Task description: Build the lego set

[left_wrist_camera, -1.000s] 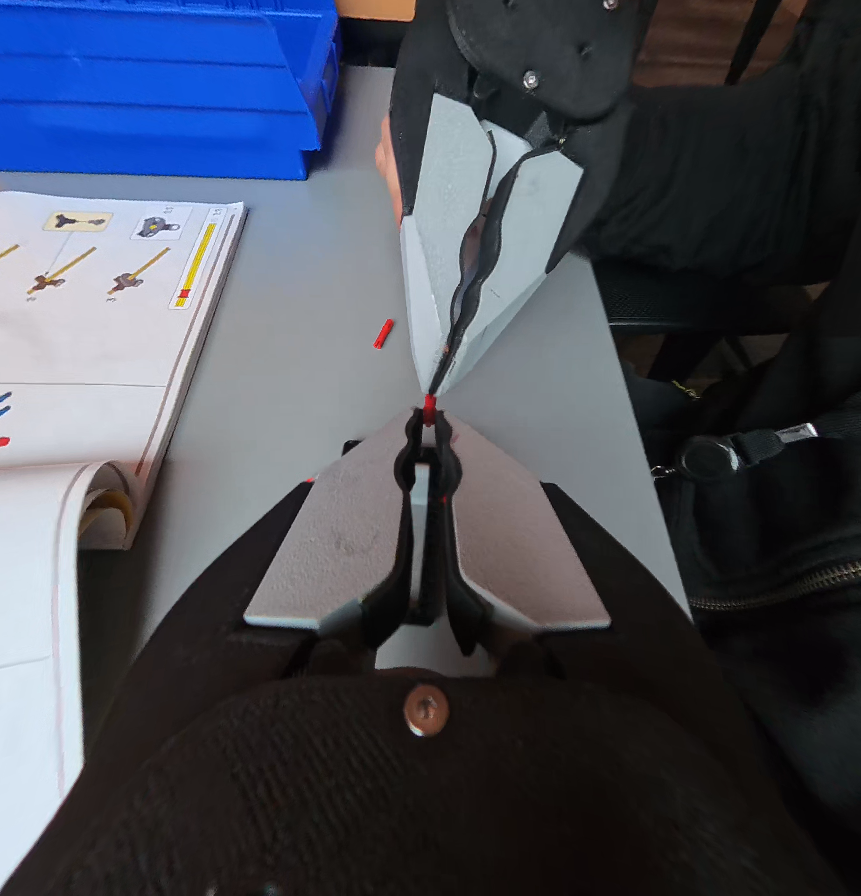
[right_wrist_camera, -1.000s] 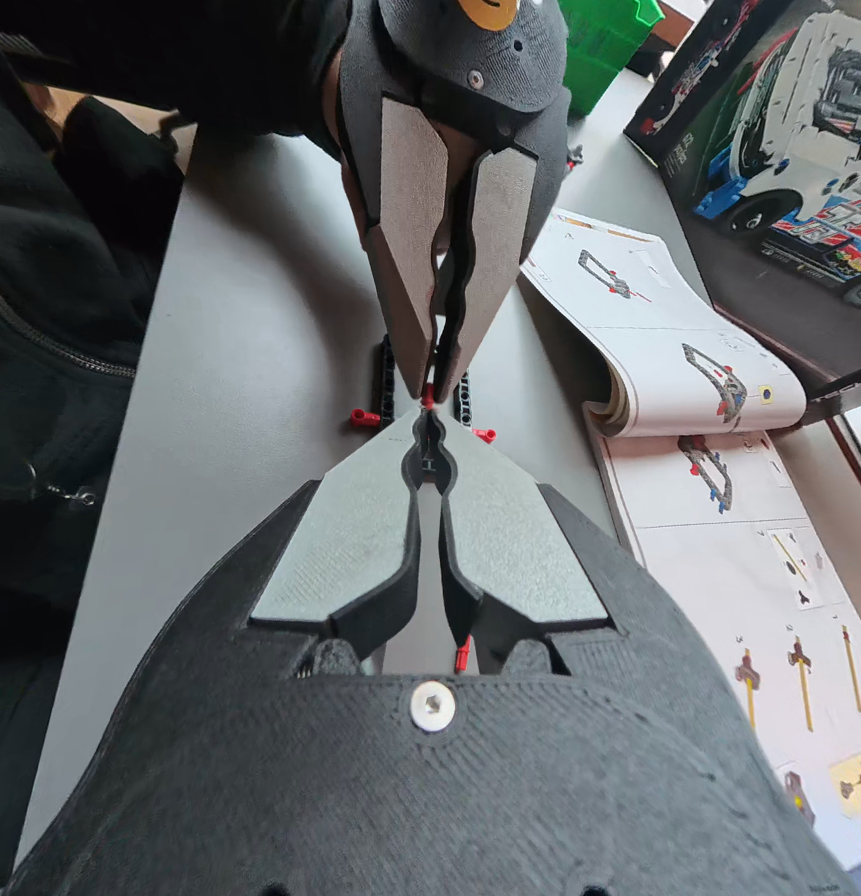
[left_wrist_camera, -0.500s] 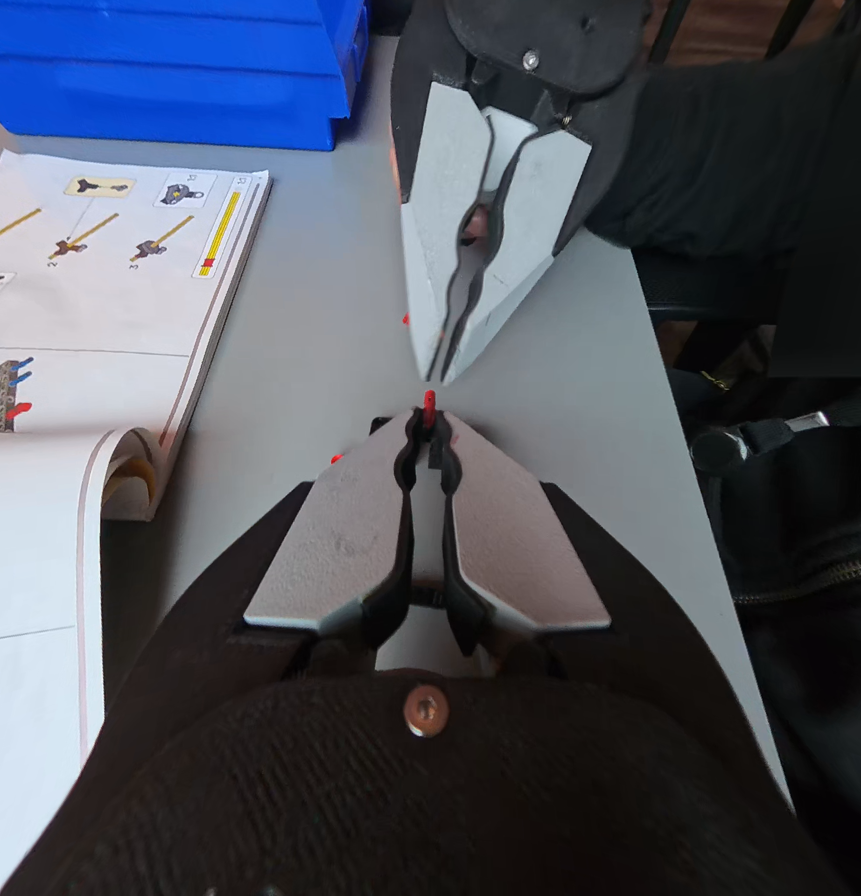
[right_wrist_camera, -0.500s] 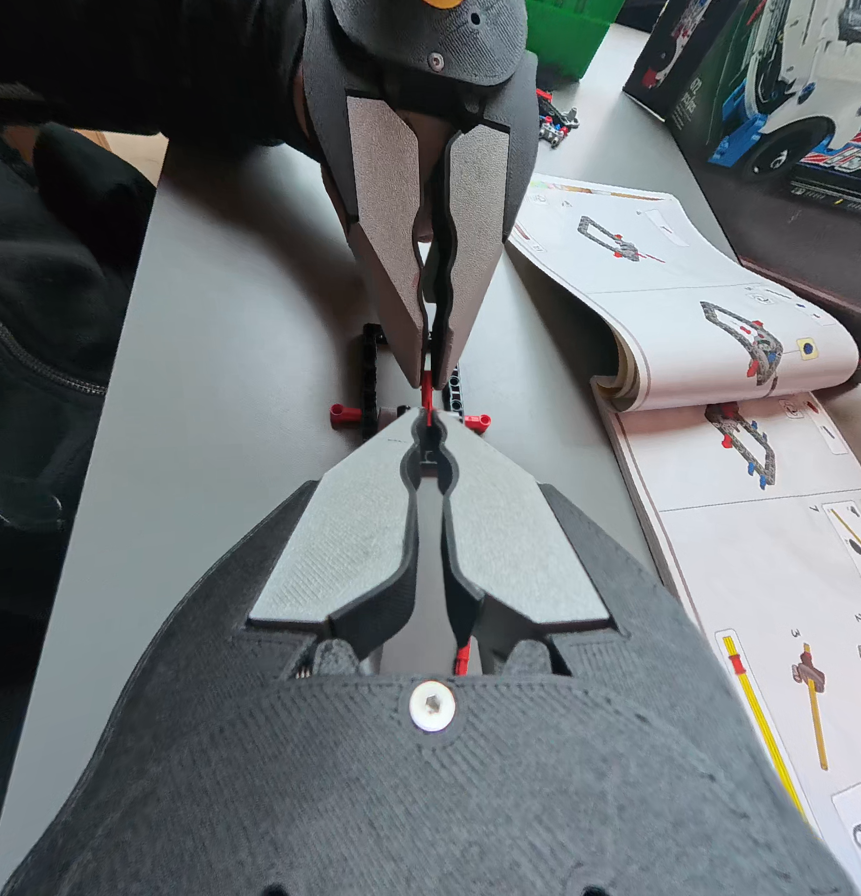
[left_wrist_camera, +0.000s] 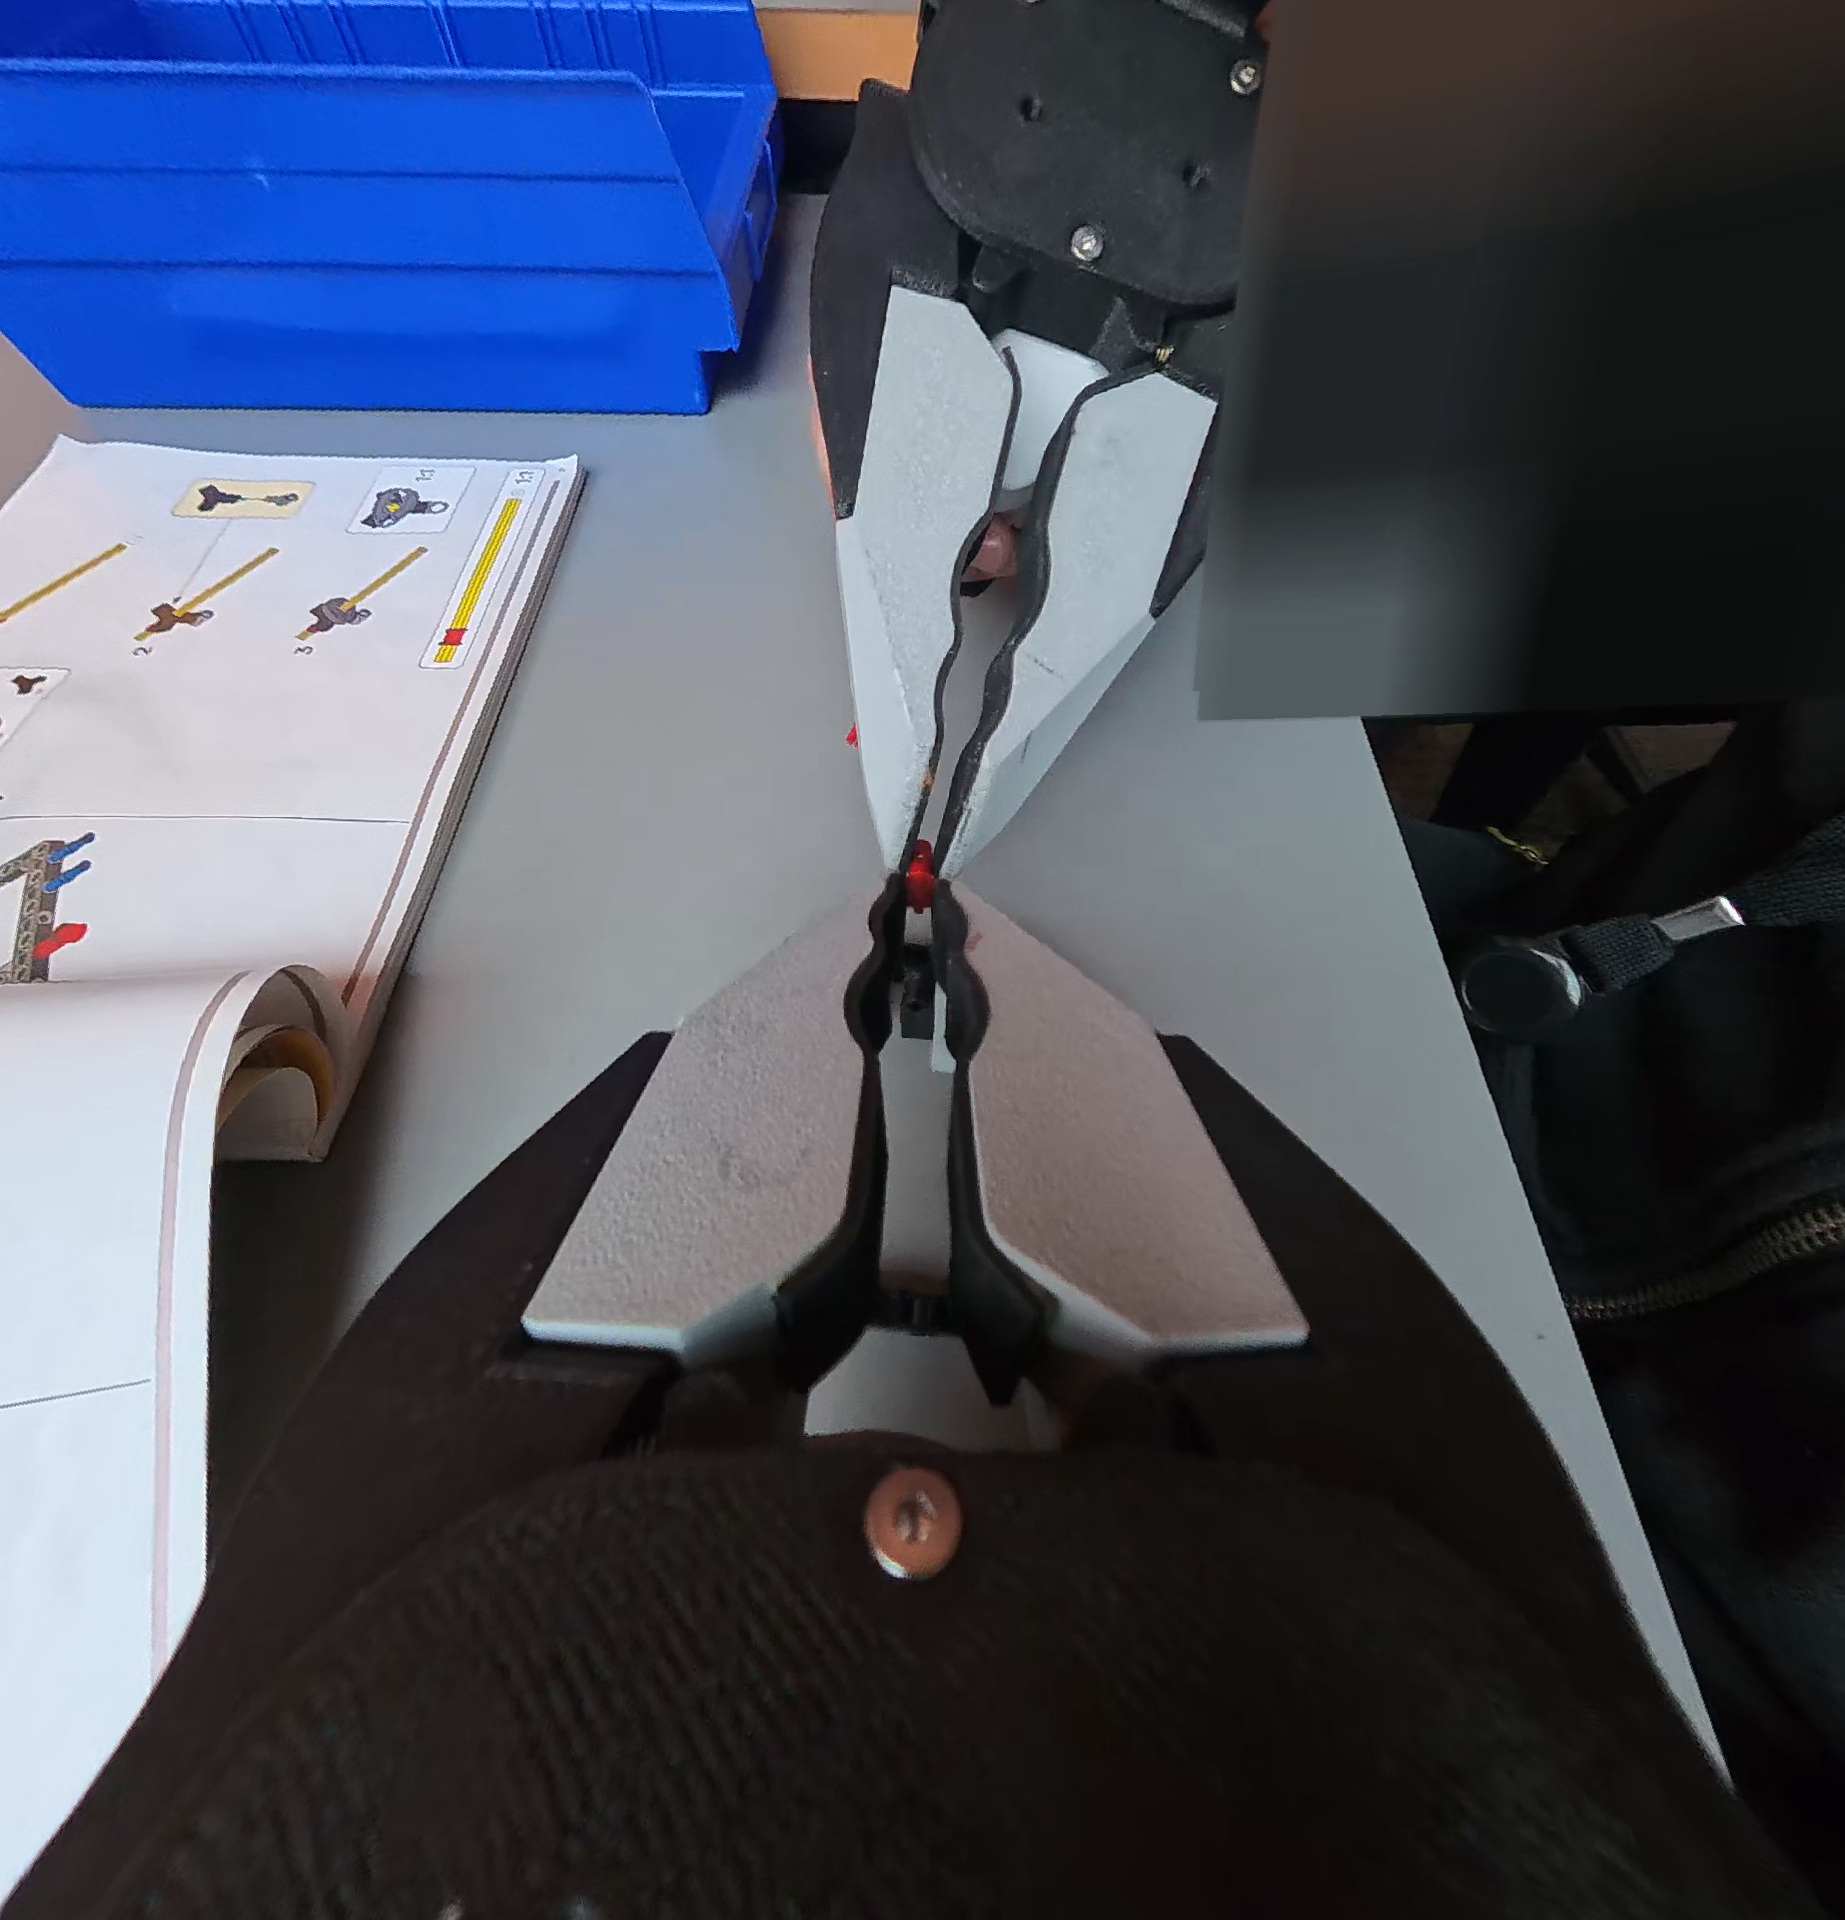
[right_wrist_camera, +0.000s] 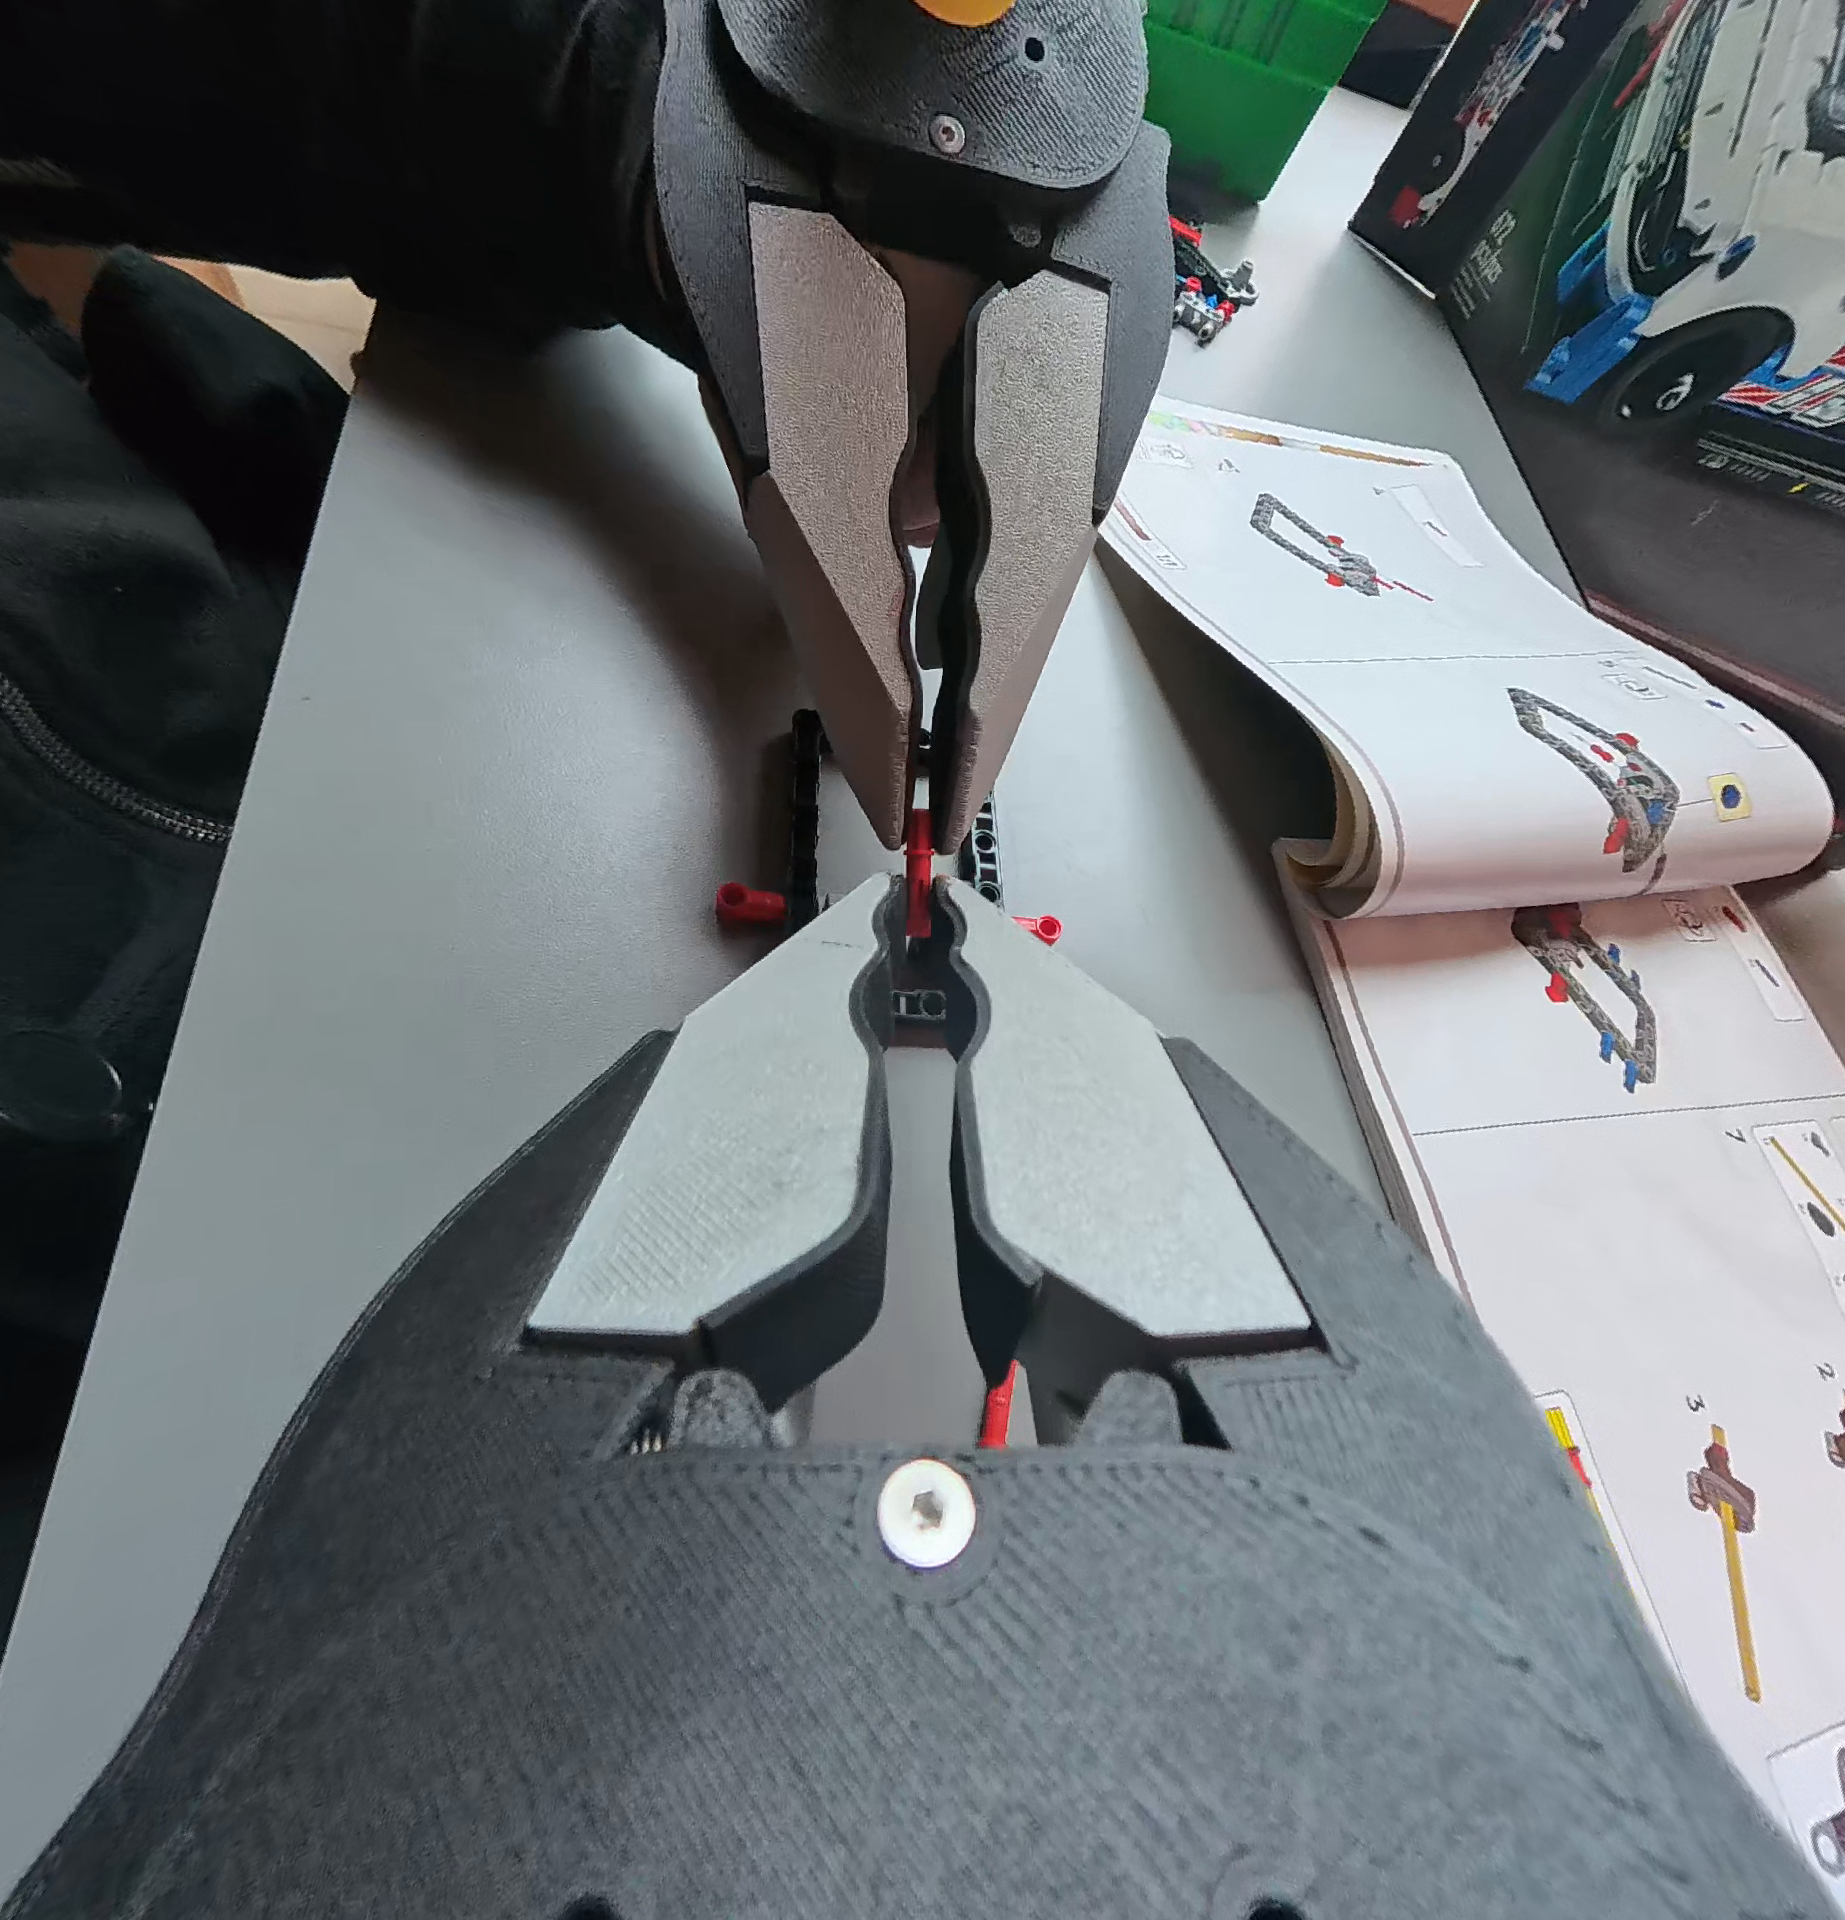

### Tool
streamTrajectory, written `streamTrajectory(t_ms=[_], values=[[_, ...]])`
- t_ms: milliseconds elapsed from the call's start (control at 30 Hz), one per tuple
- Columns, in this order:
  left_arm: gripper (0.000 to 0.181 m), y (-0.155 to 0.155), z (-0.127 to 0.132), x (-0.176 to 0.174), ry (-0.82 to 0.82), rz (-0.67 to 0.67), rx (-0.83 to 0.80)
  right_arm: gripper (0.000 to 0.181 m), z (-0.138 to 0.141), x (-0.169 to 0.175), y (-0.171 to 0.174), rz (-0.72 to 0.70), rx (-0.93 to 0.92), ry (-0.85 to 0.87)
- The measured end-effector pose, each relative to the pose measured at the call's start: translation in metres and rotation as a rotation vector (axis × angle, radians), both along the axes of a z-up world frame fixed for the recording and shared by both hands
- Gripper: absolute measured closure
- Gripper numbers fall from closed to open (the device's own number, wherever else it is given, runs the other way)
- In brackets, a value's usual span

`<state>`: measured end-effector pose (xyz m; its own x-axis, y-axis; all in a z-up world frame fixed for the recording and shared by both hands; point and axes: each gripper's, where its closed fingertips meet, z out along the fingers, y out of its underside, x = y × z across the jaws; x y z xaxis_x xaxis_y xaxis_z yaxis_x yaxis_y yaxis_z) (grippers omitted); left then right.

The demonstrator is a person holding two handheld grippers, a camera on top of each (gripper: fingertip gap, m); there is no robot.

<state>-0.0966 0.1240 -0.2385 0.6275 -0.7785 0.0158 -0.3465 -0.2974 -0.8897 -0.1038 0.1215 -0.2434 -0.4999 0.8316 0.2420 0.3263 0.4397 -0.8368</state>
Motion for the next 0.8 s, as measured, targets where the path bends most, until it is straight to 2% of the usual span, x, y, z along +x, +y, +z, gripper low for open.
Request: streamTrajectory(t_ms=[100,167,367,467,567,600,800], values=[[0.179,-0.001,0.001,0.000,-0.017,-0.007,0.009,0.175,0.000,0.000,0.000,0.002,-0.025,-0.004],[0.179,-0.001,0.001,0.001,-0.010,-0.012,0.018,0.180,0.000,0.001,-0.001,0.014,-0.030,0.000],[0.179,-0.002,0.003,0.001,-0.031,-0.013,0.022,0.180,0.002,0.000,-0.001,0.018,-0.027,0.011],[0.178,0.000,-0.003,-0.005,-0.004,0.019,-0.026,0.180,-0.003,0.001,0.003,0.001,-0.002,-0.023],[0.156,0.004,-0.013,-0.022,0.088,0.080,-0.073,0.180,-0.023,0.004,0.015,-0.050,0.050,-0.129],[0.155,0.004,-0.016,-0.025,0.102,0.083,-0.103,0.180,-0.028,0.004,0.016,-0.055,0.059,-0.157],[0.169,0.008,-0.026,-0.023,0.168,0.050,-0.112,0.180,-0.031,0.002,0.018,-0.056,0.071,-0.214]])
